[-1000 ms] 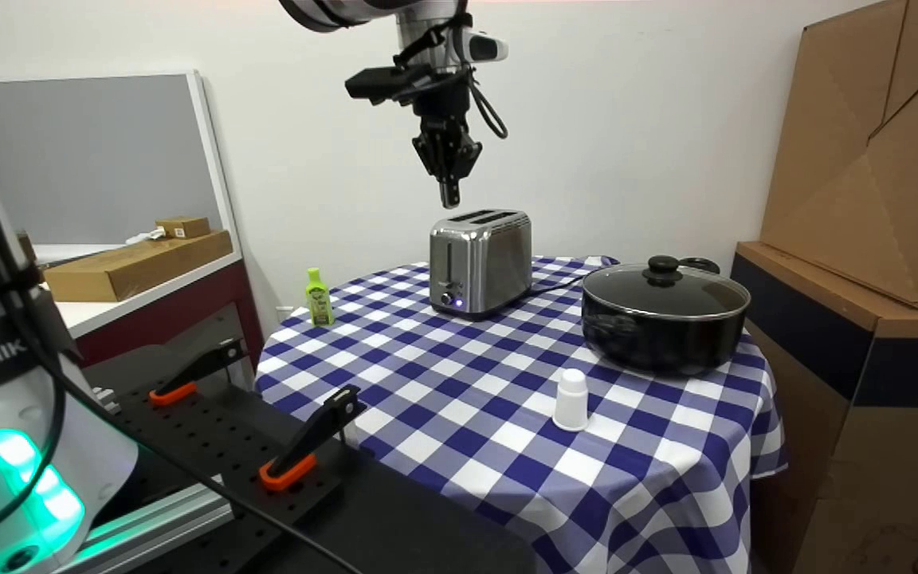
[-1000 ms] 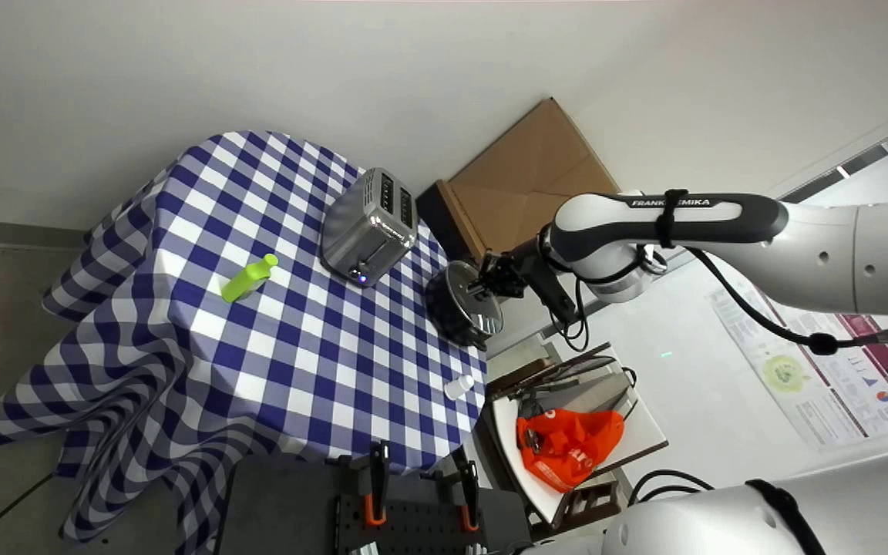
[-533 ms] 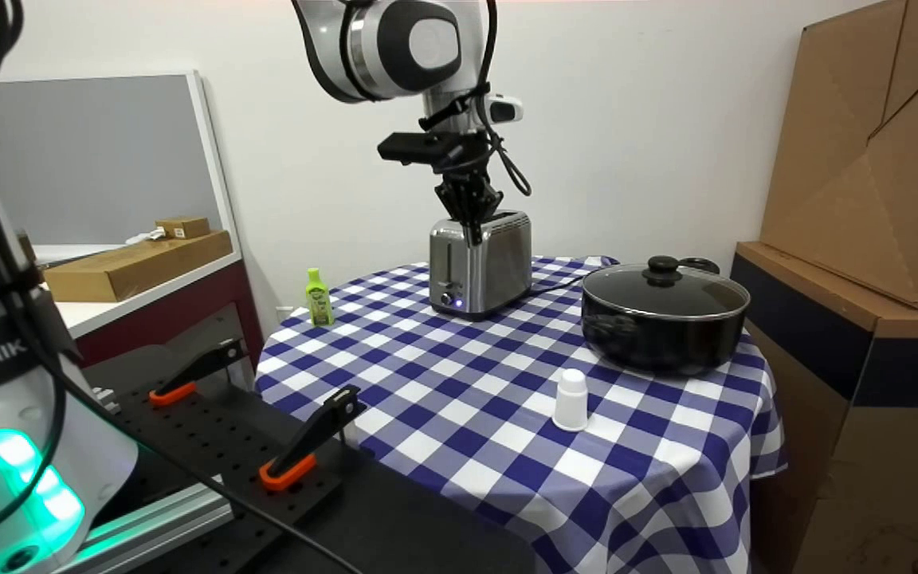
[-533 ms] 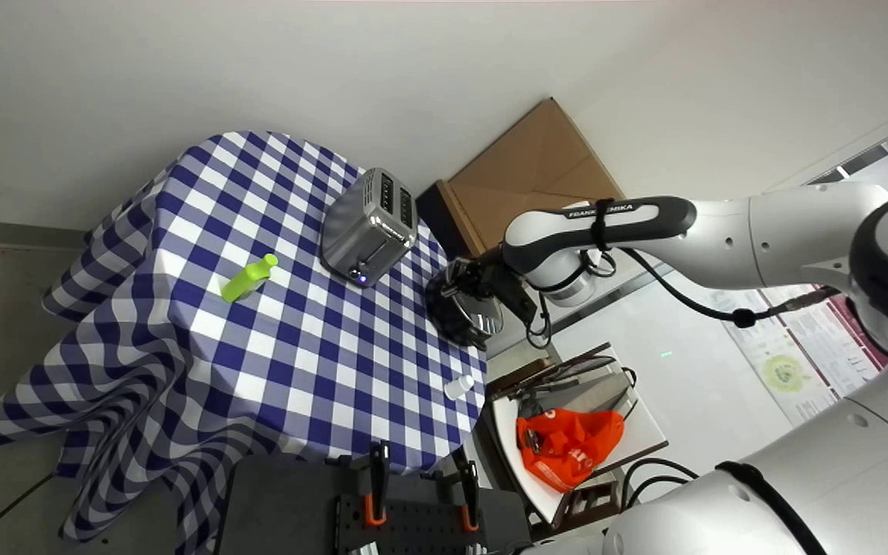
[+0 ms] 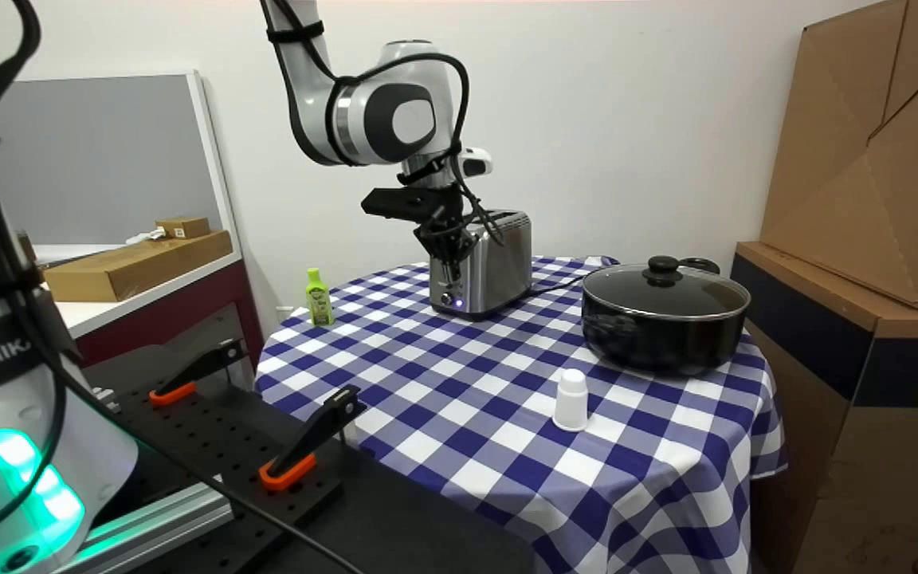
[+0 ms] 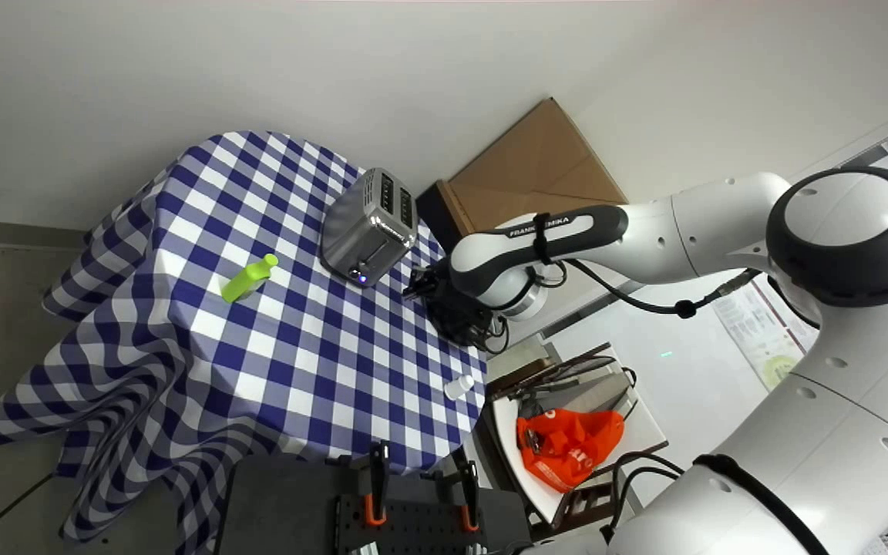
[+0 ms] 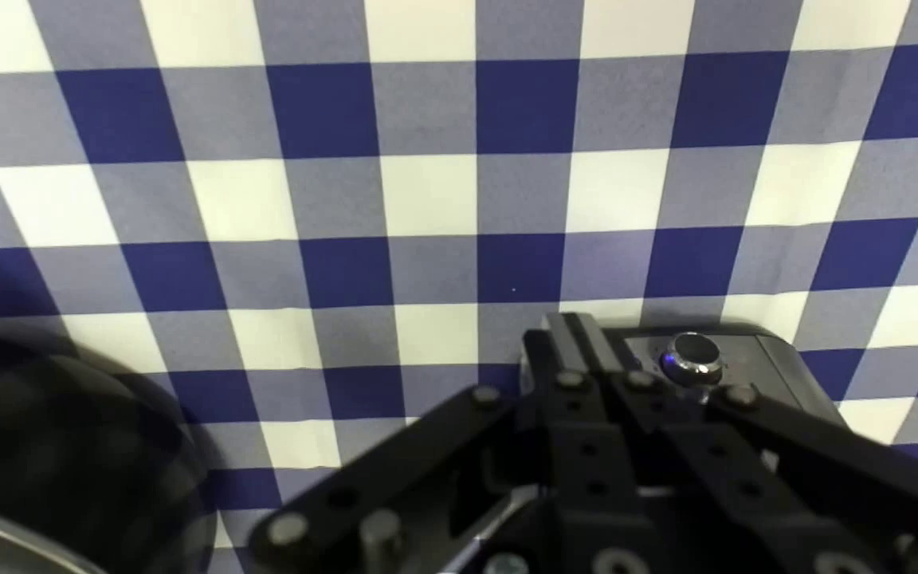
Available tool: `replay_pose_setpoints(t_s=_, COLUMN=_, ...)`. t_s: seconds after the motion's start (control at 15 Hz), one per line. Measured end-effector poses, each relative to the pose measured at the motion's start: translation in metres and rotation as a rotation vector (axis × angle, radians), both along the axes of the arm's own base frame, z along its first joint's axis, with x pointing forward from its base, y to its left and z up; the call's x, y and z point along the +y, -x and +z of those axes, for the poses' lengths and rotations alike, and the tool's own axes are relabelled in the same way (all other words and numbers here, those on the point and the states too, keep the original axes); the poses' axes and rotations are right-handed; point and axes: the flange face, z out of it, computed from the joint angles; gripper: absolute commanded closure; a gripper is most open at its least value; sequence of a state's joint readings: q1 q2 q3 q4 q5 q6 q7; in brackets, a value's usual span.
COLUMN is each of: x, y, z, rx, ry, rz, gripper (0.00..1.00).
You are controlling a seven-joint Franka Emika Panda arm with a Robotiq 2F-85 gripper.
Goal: Turn off the switch on the toaster
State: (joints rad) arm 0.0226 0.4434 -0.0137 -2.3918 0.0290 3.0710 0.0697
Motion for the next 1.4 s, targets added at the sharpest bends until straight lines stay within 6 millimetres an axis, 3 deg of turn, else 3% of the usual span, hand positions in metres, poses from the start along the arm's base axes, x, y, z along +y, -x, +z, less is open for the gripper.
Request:
replay_pose_setpoints(t_s=0.8, x=0.020, y=-0.003, z=-0.064, rx=-0.069, ry=0.025, rz=0.089, gripper=1.00)
replay_pose_setpoints(t_s=1.4, x=0.034, y=-0.033, z=-0.081, rx=-0.144, ry=0.028, rz=0.132, gripper=1.00)
